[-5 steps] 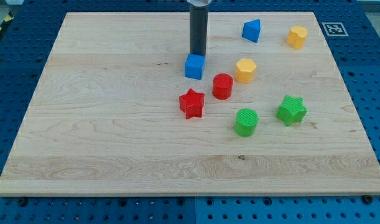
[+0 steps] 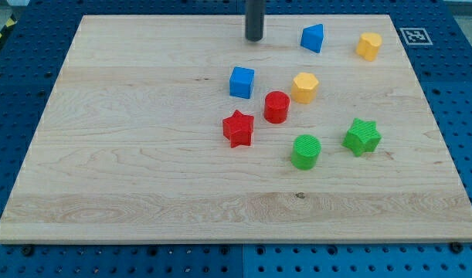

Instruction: Push the blue triangle to the right side of the yellow hexagon

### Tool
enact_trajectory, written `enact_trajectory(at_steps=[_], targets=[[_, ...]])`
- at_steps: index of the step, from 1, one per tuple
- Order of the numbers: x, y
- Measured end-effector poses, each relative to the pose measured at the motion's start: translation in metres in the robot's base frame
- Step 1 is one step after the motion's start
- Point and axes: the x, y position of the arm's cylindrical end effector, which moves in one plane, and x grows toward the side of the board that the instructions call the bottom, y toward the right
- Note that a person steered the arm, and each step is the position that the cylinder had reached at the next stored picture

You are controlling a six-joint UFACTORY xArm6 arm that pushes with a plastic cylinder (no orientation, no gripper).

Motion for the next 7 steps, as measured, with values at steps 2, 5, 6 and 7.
enact_trajectory(at_steps=[2, 5, 6, 7], targets=[[-0.024, 0.074], [-0.013, 0.108], [-0.001, 0.101], [0.023, 0.106]])
